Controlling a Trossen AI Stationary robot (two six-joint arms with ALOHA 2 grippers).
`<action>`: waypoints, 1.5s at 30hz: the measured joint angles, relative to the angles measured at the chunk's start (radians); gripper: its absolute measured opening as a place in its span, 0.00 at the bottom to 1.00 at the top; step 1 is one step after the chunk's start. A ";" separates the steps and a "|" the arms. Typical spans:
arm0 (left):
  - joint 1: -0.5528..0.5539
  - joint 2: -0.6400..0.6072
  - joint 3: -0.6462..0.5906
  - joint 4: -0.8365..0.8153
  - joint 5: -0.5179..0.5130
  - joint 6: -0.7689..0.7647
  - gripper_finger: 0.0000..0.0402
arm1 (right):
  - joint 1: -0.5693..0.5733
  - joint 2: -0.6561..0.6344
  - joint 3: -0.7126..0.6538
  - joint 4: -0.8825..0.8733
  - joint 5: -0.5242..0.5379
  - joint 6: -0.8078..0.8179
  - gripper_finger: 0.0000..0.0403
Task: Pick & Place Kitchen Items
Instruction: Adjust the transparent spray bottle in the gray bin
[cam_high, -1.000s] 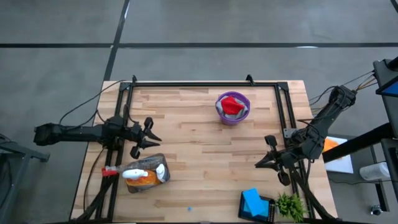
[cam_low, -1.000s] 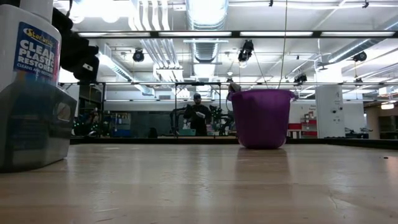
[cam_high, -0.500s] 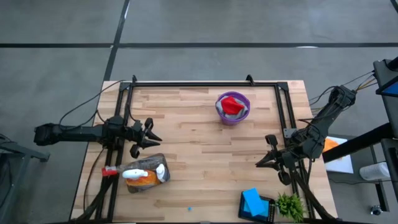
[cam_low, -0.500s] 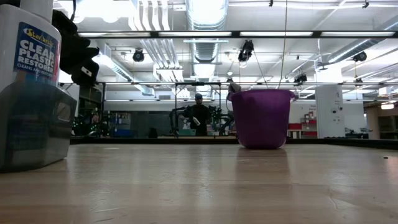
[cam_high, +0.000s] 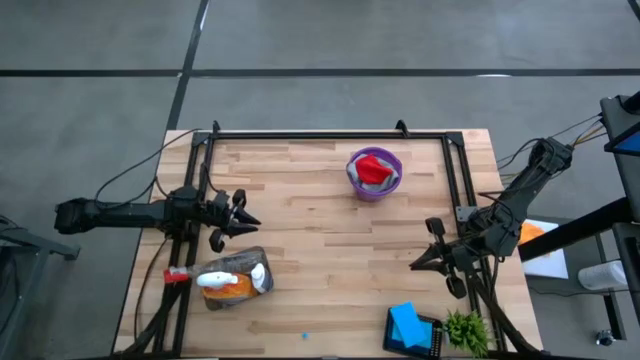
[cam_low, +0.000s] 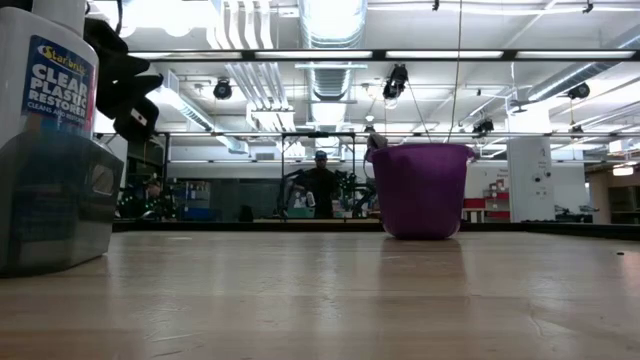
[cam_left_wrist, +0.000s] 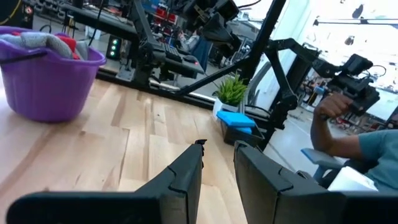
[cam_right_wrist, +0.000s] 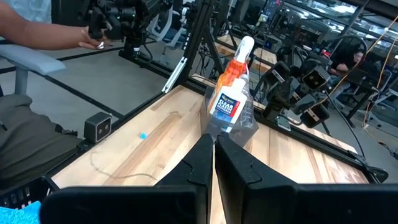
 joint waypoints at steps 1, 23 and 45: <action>0.000 0.000 0.000 0.000 -0.001 -0.007 0.25 | 0.000 0.000 0.000 0.000 0.000 0.000 0.04; -0.034 0.000 0.092 -0.020 -0.154 -0.033 0.32 | 0.000 -0.001 0.000 0.000 0.000 0.000 0.04; -0.490 0.460 1.221 -1.454 -0.573 -0.034 0.71 | 0.000 0.006 0.000 0.000 0.000 0.000 0.04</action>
